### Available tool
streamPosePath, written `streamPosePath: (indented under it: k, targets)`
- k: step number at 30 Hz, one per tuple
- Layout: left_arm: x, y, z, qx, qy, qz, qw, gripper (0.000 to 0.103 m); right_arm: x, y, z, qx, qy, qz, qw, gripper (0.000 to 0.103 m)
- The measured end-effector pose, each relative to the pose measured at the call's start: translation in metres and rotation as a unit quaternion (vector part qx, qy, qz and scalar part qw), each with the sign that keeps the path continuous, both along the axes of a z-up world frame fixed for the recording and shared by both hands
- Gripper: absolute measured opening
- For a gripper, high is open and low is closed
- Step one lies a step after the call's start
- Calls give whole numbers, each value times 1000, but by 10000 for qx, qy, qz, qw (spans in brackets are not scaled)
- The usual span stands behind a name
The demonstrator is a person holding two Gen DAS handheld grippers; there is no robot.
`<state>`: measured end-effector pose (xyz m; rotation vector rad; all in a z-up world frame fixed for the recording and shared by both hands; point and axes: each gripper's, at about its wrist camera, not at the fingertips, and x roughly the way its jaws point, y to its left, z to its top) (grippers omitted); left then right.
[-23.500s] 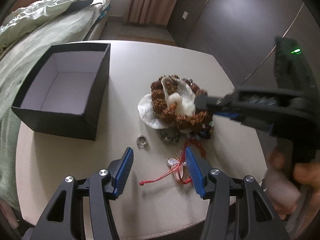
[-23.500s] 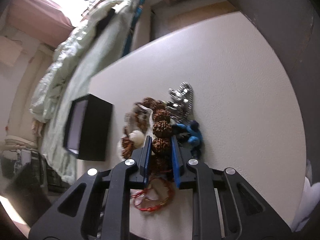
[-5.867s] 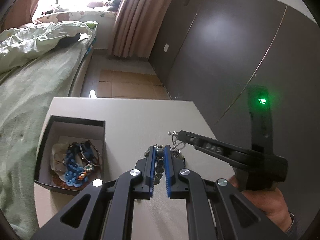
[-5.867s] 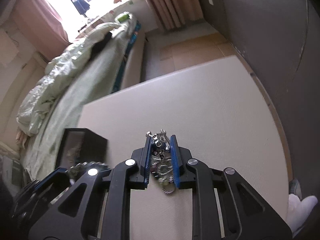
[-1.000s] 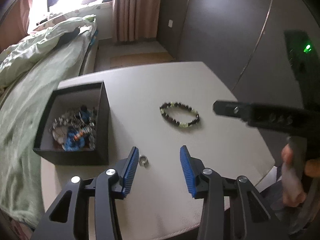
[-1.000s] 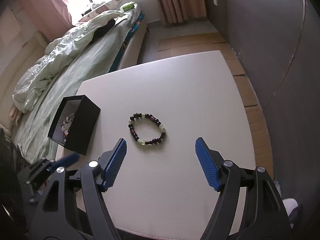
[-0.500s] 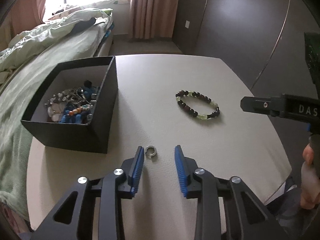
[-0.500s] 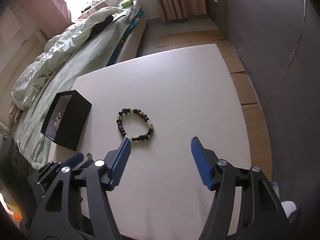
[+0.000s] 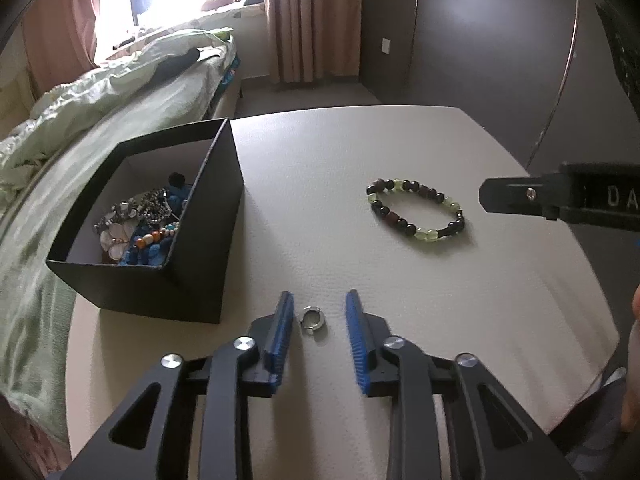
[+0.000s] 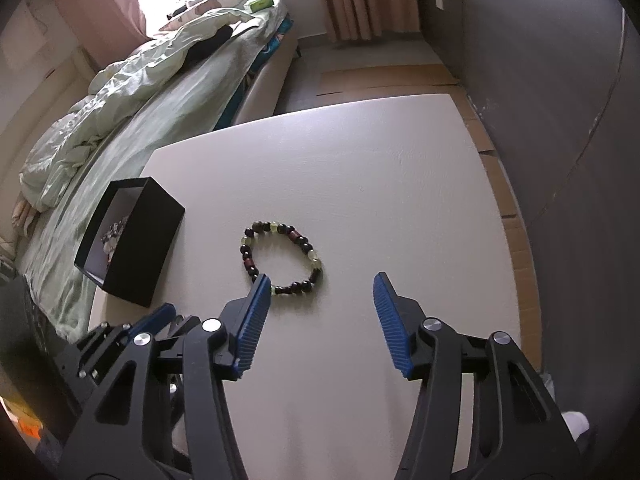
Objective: Organize jewelry
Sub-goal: 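Grasp the small silver ring with the left tool while the right tool grasps the dark bead bracelet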
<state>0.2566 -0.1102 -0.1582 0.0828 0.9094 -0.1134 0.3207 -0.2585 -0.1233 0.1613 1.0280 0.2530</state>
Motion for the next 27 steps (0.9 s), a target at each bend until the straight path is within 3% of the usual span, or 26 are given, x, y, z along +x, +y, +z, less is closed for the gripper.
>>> streamPosePath:
  k: [2, 5, 23, 25, 27]
  targets:
    - [-1, 0, 0, 84, -6, 4, 10000, 11, 1, 9, -1, -144, -26, 46, 9999, 51]
    - [0, 4, 3, -117, 86, -76, 9999, 10, 2, 20, -3, -314, -42, 120, 9994, 51]
    - [-2, 39, 47, -892, -233, 69, 9957, 11, 28, 53, -15, -827, -171, 78, 9964, 43]
    - [-1, 42, 49, -916, -267, 84, 9954, 11, 30, 64, -21, -976, -93, 179, 9950, 33]
    - [-1, 45, 50, -946, -260, 99, 9951, 11, 30, 72, -23, -1229, -147, 204, 9921, 31]
